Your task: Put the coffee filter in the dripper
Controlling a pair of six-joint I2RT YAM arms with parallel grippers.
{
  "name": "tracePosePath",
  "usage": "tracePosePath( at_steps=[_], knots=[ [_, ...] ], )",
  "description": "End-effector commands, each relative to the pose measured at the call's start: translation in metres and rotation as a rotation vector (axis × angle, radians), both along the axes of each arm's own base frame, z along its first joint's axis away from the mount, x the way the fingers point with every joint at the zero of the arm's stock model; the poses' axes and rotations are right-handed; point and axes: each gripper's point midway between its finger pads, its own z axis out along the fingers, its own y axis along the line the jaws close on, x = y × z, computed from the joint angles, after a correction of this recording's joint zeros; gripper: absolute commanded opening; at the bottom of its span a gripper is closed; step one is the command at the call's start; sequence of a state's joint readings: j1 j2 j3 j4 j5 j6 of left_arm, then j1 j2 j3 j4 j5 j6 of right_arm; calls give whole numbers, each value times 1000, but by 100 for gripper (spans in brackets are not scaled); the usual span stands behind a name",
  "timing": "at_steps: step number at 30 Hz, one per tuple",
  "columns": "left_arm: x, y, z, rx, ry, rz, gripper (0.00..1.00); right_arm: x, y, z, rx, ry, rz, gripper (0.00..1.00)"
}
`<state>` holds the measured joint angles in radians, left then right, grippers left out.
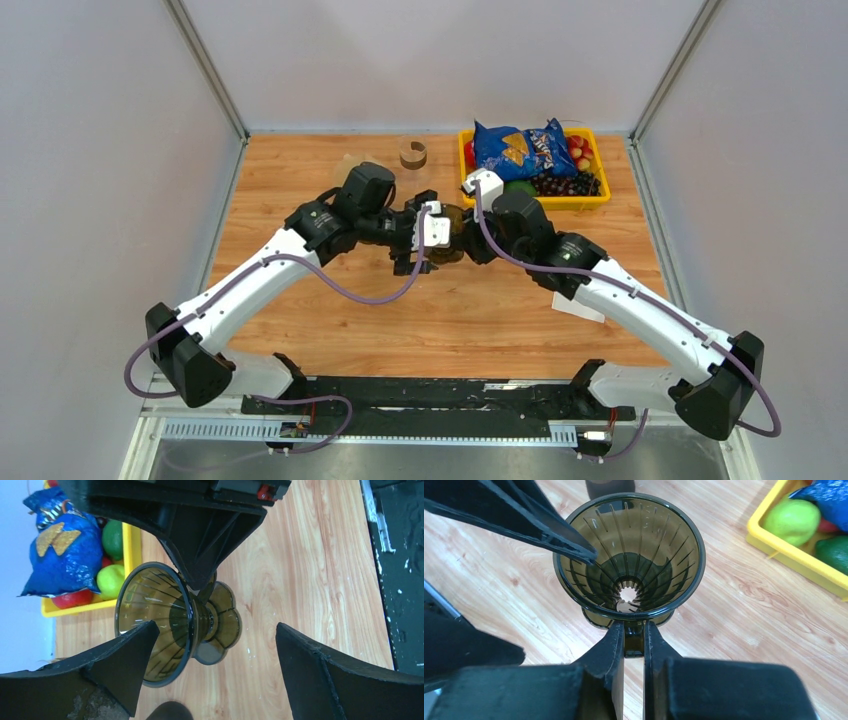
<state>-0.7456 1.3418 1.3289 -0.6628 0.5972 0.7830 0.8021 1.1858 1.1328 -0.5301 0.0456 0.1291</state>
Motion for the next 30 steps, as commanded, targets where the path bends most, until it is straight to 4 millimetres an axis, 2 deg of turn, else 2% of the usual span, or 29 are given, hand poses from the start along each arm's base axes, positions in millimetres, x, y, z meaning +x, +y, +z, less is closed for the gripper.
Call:
tracePosePath(
  at_steps=[1, 4, 5, 8, 9, 10, 11, 12, 13, 14, 15, 18, 20, 23, 24, 25, 27, 30],
  knots=[
    [-6, -5, 51, -165, -54, 24, 100, 20, -7, 39, 99, -128, -115, 0],
    [-7, -3, 74, -265, -47, 95, 100, 29, -15, 44, 100, -161, -183, 0],
    [-4, 1, 89, -324, -83, 131, 100, 33, -19, 46, 103, -175, -213, 0],
    [-2, 11, 114, -467, -21, 277, 100, 46, -29, 58, 121, -233, -310, 0],
    [4, 22, 128, -534, -39, 363, 100, 51, -32, 63, 130, -256, -342, 0],
    [6, 27, 130, -589, 36, 436, 100, 55, -34, 69, 143, -282, -362, 0],
    [10, 42, 140, -669, 98, 566, 100, 59, -34, 77, 161, -312, -375, 0],
    [13, 49, 137, -707, 137, 631, 100, 64, -33, 84, 173, -344, -381, 0],
    [18, 67, 144, -789, 184, 756, 100, 68, -31, 93, 193, -377, -382, 0],
    [18, 77, 138, -813, 209, 814, 100, 73, -30, 100, 208, -403, -387, 0],
    [26, 91, 134, -850, 236, 925, 100, 78, -27, 106, 223, -431, -386, 0],
    [37, 130, 92, -831, 238, 1177, 100, 100, -22, 121, 248, -510, -402, 0],
    [46, 162, 70, -851, 220, 1358, 100, 119, -21, 123, 244, -550, -412, 0],
    [55, 198, 49, -895, 262, 1486, 100, 146, -12, 126, 226, -585, -370, 0],
    [55, 203, 40, -889, 284, 1496, 100, 156, -7, 125, 213, -593, -354, 0],
    [60, 220, 36, -917, 289, 1558, 100, 165, -5, 125, 202, -609, -348, 0],
    [64, 241, 15, -915, 306, 1650, 100, 183, 4, 125, 183, -642, -332, 0],
    [70, 266, -6, -915, 319, 1756, 100, 210, 20, 118, 164, -641, -324, 0]
  ],
)
